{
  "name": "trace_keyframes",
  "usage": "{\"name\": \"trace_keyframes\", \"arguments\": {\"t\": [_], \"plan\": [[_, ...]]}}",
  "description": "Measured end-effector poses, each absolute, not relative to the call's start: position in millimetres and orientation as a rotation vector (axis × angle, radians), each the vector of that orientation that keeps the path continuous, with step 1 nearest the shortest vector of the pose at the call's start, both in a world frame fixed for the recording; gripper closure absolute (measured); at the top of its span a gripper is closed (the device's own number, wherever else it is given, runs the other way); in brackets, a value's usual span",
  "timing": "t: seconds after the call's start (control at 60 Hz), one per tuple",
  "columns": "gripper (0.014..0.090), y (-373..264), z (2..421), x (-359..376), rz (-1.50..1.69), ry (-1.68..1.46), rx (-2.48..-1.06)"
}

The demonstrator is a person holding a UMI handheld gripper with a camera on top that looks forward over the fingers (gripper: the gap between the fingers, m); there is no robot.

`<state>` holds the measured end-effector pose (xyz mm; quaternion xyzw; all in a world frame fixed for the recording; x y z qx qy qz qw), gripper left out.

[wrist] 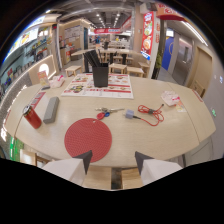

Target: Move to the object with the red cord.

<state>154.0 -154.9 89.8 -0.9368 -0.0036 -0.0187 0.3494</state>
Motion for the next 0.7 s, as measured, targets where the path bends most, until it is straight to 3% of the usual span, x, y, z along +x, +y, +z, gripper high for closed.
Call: {"name": "trace_keyframes", "arguments": {"t": [0.7], "plan": [[0.0203,-76.6,38.5,64.7,-0.051,-0.009,-2.384]]}}
